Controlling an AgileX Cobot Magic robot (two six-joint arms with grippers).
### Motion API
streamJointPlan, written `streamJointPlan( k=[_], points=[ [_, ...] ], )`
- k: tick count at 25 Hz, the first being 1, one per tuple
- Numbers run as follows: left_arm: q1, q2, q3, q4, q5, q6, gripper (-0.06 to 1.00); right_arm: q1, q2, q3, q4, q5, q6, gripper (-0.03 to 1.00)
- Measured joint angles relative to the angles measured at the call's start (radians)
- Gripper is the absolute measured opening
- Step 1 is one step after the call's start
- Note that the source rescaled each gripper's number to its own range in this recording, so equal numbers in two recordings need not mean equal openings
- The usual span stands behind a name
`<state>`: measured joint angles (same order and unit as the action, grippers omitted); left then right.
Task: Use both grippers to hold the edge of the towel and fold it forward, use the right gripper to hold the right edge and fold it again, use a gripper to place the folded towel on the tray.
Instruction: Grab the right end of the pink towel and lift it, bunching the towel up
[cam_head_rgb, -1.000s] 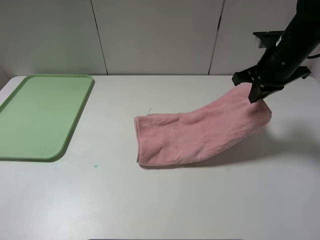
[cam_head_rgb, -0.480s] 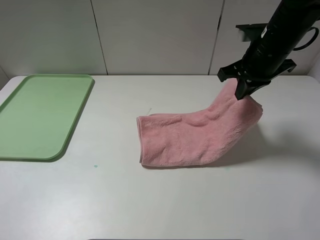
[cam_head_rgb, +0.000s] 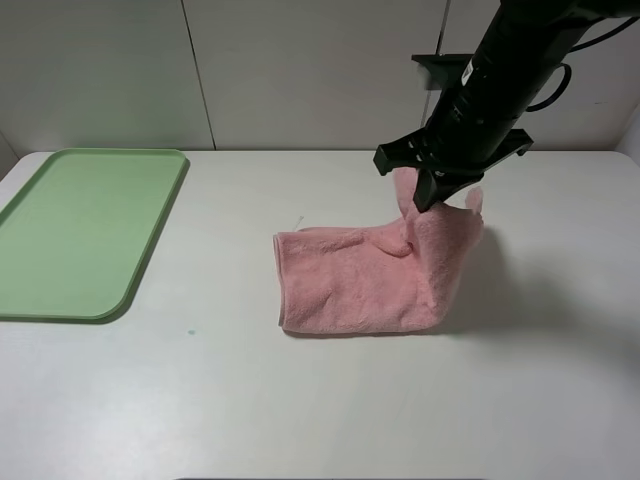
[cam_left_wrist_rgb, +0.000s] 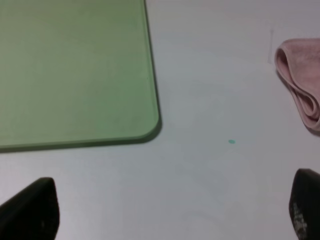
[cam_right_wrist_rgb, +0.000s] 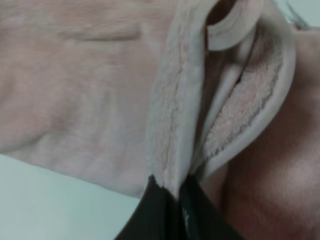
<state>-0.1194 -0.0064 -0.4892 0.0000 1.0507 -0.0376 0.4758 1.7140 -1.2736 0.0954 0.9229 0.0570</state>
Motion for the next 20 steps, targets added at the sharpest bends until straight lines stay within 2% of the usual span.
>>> streamJointPlan(
  k=[9,20],
  points=[
    [0.0,0.0,0.0,0.0,0.0,0.0,0.92,0.097,0.0,-0.008,0.014,-0.056,0.069,0.01],
    [0.0,0.0,0.0,0.0,0.0,0.0,0.92,0.18,0.089,-0.008,0.084,-0.148,0.079,0.01]
  ],
)
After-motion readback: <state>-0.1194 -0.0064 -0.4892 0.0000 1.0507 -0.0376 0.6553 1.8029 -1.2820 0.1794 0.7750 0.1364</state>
